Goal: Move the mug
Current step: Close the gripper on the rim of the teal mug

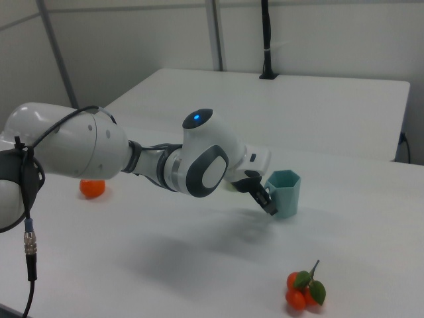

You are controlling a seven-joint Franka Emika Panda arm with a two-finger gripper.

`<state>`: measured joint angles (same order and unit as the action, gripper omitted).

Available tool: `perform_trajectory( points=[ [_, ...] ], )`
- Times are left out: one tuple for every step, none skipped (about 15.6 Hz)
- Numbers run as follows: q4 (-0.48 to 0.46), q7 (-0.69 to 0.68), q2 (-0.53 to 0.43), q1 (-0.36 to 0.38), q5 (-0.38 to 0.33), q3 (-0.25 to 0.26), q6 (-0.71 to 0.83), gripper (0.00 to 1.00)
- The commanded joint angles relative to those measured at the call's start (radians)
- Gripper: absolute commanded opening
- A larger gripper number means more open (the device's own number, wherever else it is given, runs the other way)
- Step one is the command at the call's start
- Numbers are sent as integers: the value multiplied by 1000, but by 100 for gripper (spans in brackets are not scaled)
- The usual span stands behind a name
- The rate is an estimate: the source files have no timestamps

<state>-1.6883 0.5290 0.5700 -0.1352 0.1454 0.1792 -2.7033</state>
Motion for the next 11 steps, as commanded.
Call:
perform_trajectory(
  points=[
    [-8,-23,-4,0,20,5,-26,19],
    [-8,-23,-4,0,20,5,-26,10],
    [-8,-24,-4,0,20,5,-26,1],
    [-8,-24,-4,0,20,5,-26,0],
    [-8,-24,-4,0,20,5,-26,0],
    [-8,-24,-4,0,20,5,-26,0],
    [-8,-30,-5,0,19,5,-26,0],
    [-8,-33,-7,0,17,5,-24,0],
    [-8,-35,-10,0,16,5,-24,0],
    [-8,-35,-15,0,13,5,-24,0],
    [-8,-34,-21,0,11,5,-24,0]
  ],
)
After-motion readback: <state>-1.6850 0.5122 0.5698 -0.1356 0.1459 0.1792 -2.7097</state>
